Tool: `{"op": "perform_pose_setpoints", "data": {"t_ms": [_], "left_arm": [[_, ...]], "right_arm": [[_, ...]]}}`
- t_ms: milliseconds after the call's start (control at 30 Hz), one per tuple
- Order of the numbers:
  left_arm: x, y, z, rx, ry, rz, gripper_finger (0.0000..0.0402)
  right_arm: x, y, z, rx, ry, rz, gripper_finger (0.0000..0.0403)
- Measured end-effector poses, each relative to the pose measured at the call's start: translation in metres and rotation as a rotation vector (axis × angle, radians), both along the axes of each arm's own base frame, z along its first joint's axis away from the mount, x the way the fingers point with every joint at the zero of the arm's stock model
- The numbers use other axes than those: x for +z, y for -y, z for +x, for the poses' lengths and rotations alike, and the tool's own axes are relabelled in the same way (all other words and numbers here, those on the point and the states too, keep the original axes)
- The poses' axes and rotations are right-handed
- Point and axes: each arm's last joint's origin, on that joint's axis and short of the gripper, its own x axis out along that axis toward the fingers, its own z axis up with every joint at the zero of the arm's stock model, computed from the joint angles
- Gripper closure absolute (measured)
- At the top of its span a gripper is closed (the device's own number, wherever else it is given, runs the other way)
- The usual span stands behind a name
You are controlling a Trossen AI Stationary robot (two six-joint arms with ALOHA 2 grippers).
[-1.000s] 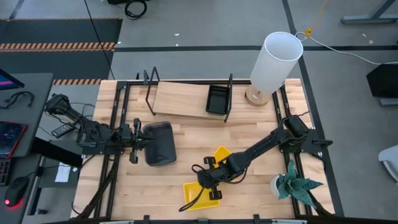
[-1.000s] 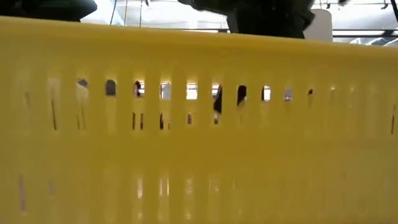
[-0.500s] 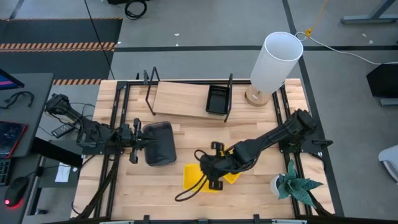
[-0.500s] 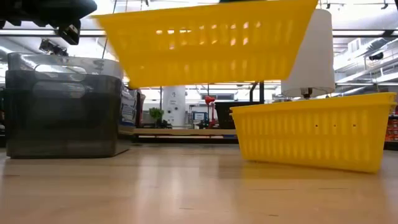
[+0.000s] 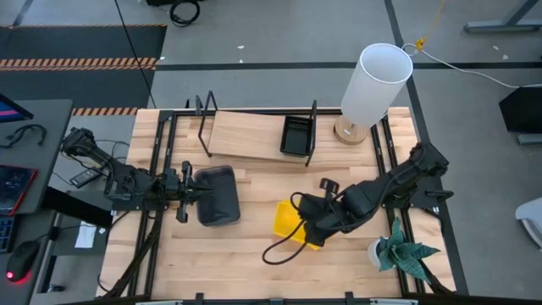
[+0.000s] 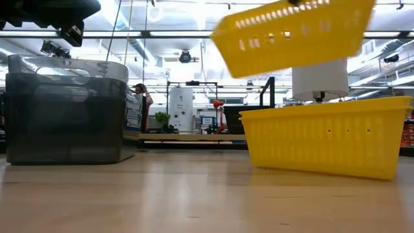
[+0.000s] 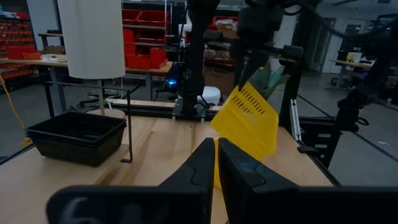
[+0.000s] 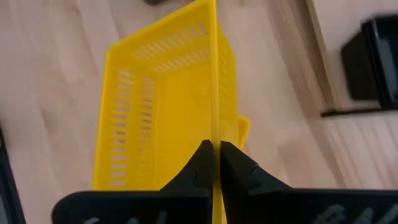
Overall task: Stack baskets on shelf by color
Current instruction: Stack the bottom yellow basket on top of the top yellow stacked baskets
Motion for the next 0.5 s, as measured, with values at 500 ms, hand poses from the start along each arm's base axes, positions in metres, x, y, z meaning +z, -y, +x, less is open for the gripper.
{"op": "perform_pose_setpoints", "data": {"t_ms": [500], "left_arm": [[0.0,0.0,0.0,0.0,0.0,0.0,0.0374]], "right_arm": [[-0.005,-0.013,-0.022,-0.158,-0.037,-0.06,0.0393]]}}
